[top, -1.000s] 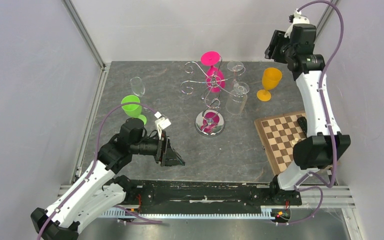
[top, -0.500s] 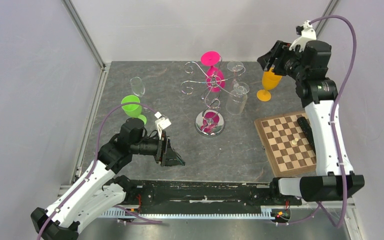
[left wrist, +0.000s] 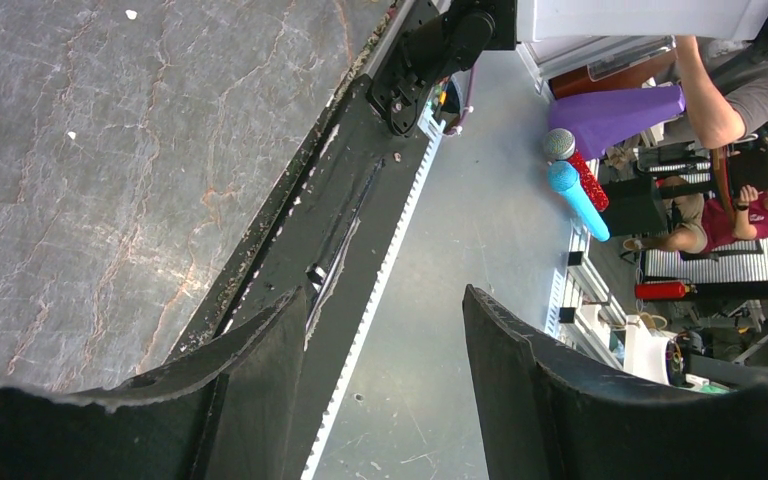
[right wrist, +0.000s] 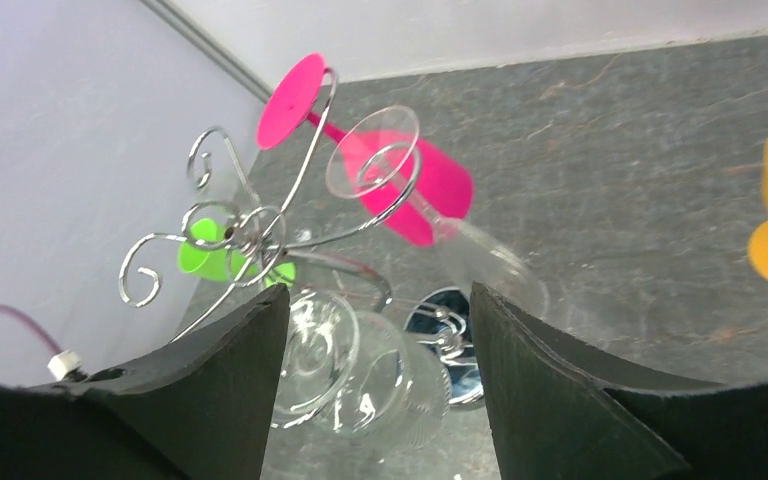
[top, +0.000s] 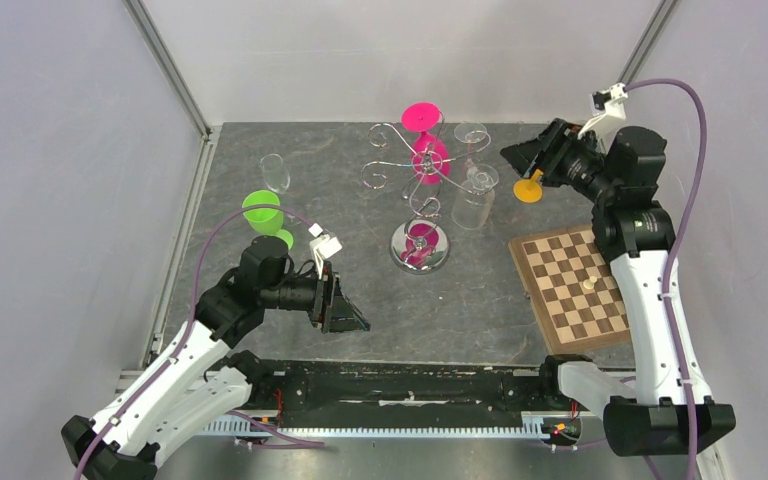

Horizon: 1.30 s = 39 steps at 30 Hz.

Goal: Take the wine glass off the wine glass rack
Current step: Pick up the wine glass from the wine rack.

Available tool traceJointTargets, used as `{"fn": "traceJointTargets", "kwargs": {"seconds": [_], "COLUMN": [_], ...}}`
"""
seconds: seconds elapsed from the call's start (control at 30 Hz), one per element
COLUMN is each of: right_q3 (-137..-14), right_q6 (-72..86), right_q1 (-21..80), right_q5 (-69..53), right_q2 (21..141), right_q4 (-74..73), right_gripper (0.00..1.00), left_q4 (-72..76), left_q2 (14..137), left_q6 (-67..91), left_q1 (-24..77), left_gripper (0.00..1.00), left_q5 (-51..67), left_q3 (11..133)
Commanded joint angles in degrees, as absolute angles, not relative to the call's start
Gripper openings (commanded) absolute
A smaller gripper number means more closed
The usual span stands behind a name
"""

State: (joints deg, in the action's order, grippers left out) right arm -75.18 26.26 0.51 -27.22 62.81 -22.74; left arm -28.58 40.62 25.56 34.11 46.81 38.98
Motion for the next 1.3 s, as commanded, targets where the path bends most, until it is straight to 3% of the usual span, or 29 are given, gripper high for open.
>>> {"fn": "traceJointTargets", "kwargs": {"seconds": [0.0, 0.6, 1.27], "right_q3": [-71.67, -62.74, -62.85], "right_q6": [31.20, 40.94, 43.83], "right_q1": [0.33, 2.09, 3.82], "right_q5": [-33.20, -40.94, -42.49], "right_q2": [60.01, 59.07, 58.23], "right_q4": [-17.48, -7.20, -3.58], "right_gripper": [0.68, 0.65, 0.55], "left_q4": [-27.33, -27.60, -27.69], "left_q2": [40.47, 39.70, 39.30], "left_q6": [27.21, 27.18, 27.23], "left_q1": [34.02, 34.13, 34.14], "left_gripper": [0.65, 0.65, 0.65], "left_q5": [47.11, 46.23, 45.99], "left_q3": [38.78, 38.81, 38.86]}}
